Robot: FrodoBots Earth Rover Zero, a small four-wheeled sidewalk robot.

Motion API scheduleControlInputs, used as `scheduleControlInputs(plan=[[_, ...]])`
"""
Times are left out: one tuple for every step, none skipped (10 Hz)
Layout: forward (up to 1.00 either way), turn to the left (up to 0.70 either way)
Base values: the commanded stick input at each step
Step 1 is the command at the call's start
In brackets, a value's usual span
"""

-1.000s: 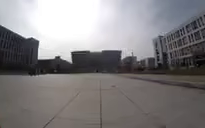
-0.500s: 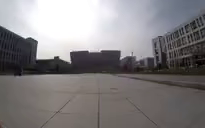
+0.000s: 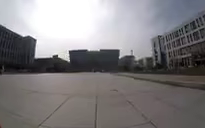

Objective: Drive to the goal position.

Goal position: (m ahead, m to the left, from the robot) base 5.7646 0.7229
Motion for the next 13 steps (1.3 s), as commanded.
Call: scheduleControlInputs(plan=[[1.00,0.00],[1.00,0.00],[1.00,0.00],[1.00,0.00],[1.00,0.00],[1.00,0.00],[1.00,0.00],[1.00,0.00],[1.00,0.00],[1.00,0.00],[1.00,0.00],[1.00,0.37],[1.00,0.40]])
